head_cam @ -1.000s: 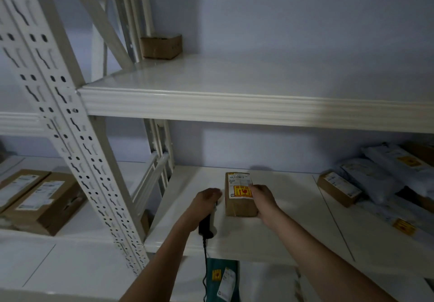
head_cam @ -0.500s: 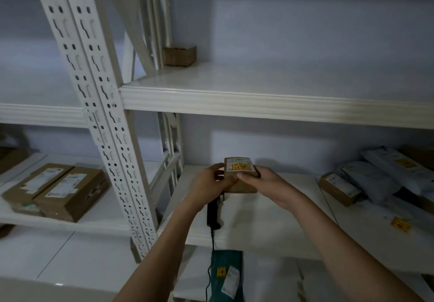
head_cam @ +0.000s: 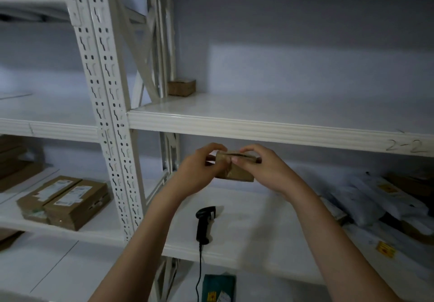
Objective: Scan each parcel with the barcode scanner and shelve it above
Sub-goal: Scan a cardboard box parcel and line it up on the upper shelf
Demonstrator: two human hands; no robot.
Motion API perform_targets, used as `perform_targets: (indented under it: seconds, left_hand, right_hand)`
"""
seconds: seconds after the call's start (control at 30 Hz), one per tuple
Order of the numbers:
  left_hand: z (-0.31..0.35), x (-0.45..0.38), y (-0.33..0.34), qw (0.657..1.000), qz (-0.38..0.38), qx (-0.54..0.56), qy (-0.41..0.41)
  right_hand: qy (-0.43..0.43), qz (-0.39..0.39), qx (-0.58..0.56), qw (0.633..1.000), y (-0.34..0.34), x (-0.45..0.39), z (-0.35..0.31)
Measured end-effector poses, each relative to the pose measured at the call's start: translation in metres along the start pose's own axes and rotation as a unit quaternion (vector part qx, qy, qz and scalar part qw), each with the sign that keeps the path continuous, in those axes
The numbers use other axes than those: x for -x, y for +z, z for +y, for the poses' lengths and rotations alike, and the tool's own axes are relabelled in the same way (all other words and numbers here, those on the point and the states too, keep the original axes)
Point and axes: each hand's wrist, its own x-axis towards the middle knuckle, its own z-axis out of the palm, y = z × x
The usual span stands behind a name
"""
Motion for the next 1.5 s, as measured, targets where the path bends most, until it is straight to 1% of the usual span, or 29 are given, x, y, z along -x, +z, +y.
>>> perform_targets:
  seconds: [0.07, 0.17, 0.27, 0.37, 0.47, 0.53, 0.63, 0.77, 0.83, 0.93, 1.0, 1.07, 1.13, 1.17, 1.27, 1.37, 1.5]
  left_hand:
    - [0.021, 0.006, -0.012, 1.000, 0.008, -0.022, 0.016]
    - [0.051, 0.012, -0.031, 0.998, 0.025, -0.032, 0.041]
    - [0.077, 0.014, -0.048, 0.993, 0.056, -0.066, 0.078]
    - [0.094, 0.008, -0.060, 0.989, 0.083, -0.058, 0.106]
    - [0.098, -0.010, -0.065, 0.983, 0.117, -0.043, 0.131]
    - [0.093, -0.029, -0.067, 0.980, 0.137, -0.026, 0.139]
    - [0.074, -0.059, -0.069, 0.980, 0.147, -0.029, 0.127]
    - [0.041, -0.098, -0.075, 0.985, 0.132, -0.037, 0.107]
    - [0.023, -0.115, -0.080, 0.987, 0.119, -0.061, 0.086]
    - [-0.001, -0.138, -0.090, 0.987, 0.108, -0.098, 0.073]
    - [-0.013, -0.152, -0.097, 0.983, 0.116, -0.124, 0.073]
    - [-0.024, -0.164, -0.103, 0.976, 0.124, -0.160, 0.077]
    - [-0.034, -0.176, -0.110, 0.970, 0.120, -0.197, 0.084]
    - [-0.038, -0.182, -0.112, 0.968, 0.114, -0.209, 0.085]
    - [-0.047, -0.199, -0.119, 0.963, 0.106, -0.229, 0.091]
    - [-0.054, -0.209, -0.125, 0.959, 0.079, -0.256, 0.097]
    - [-0.062, -0.224, -0.132, 0.955, 0.034, -0.282, 0.088]
  right_hand:
    - [-0.015, 0.003, 0.008, 1.000, -0.011, 0.008, -0.019]
    - [-0.034, 0.018, -0.013, 0.999, -0.027, 0.021, -0.047]
    - [-0.066, 0.039, -0.010, 0.997, -0.042, 0.030, -0.073]
    - [-0.105, 0.069, -0.005, 0.992, -0.054, 0.028, -0.094]
    - [-0.147, 0.113, 0.000, 0.983, -0.054, 0.009, -0.106]
    - [-0.163, 0.130, 0.003, 0.978, -0.050, -0.011, -0.107]
    - [-0.151, 0.126, 0.006, 0.980, -0.040, -0.046, -0.102]
    - [-0.107, 0.103, 0.032, 0.988, -0.025, -0.090, -0.093]
    - [-0.087, 0.089, 0.056, 0.991, -0.016, -0.109, -0.092]
    - [-0.086, 0.082, 0.080, 0.990, -0.003, -0.134, -0.092]
    - [-0.088, 0.106, 0.108, 0.985, 0.004, -0.151, -0.093]
    - [-0.080, 0.151, 0.155, 0.973, 0.011, -0.167, -0.095]
    - [-0.075, 0.184, 0.188, 0.962, 0.017, -0.182, -0.097]
    - [-0.075, 0.189, 0.197, 0.959, 0.020, -0.190, -0.097]
    - [-0.067, 0.175, 0.228, 0.955, 0.029, -0.209, -0.101]
    - [-0.054, 0.149, 0.273, 0.949, 0.036, -0.224, -0.108]
    - [-0.034, 0.088, 0.321, 0.942, 0.044, -0.243, -0.114]
